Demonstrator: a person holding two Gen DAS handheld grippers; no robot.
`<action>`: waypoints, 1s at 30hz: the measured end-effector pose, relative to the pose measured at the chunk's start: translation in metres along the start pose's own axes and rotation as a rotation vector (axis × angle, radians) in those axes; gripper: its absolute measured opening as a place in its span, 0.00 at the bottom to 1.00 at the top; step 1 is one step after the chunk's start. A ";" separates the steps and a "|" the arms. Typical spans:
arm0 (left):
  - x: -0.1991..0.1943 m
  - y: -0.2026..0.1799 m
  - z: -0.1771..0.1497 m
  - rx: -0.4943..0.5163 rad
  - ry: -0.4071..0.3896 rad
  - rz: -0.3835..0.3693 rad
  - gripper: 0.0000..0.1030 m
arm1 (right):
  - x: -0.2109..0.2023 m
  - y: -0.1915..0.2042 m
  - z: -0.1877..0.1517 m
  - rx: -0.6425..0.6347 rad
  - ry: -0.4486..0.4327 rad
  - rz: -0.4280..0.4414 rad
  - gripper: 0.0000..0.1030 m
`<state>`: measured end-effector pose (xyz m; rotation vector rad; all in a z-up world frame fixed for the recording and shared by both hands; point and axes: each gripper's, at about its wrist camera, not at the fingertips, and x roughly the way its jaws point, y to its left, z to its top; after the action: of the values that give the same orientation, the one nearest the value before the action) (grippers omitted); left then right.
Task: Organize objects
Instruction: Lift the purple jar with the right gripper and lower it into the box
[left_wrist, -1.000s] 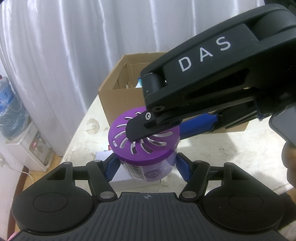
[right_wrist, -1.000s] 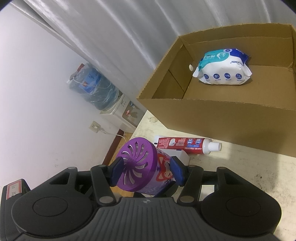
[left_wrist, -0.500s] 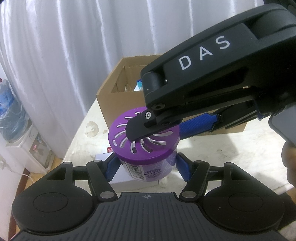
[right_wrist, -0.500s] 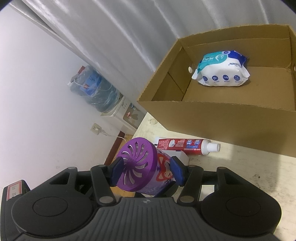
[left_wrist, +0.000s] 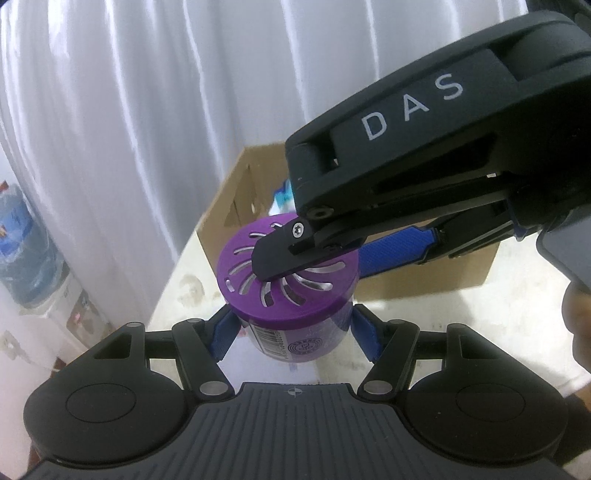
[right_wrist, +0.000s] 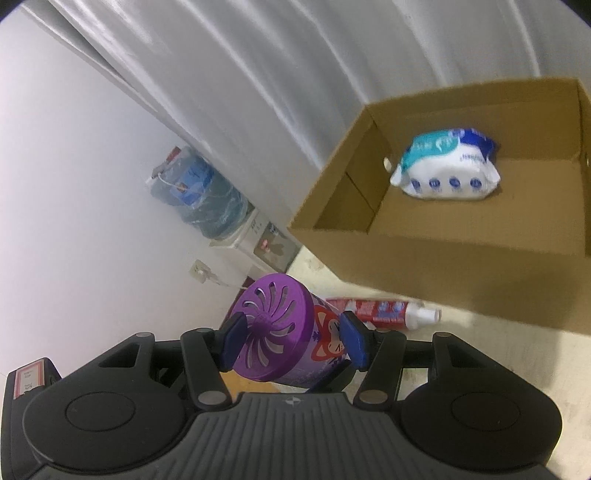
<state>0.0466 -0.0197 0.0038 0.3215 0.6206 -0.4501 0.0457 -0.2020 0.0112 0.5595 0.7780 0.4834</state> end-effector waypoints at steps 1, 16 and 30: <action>-0.001 0.001 0.003 0.005 -0.007 -0.001 0.63 | -0.003 0.001 0.004 -0.007 -0.012 0.001 0.58; 0.048 0.010 0.106 0.125 -0.063 -0.032 0.63 | -0.009 0.002 0.107 -0.090 -0.083 -0.029 0.59; 0.180 0.003 0.142 0.170 0.273 -0.149 0.63 | 0.080 -0.095 0.159 0.155 0.207 -0.056 0.59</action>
<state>0.2466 -0.1318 0.0015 0.5054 0.8790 -0.6095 0.2347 -0.2719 0.0025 0.6358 1.0328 0.4356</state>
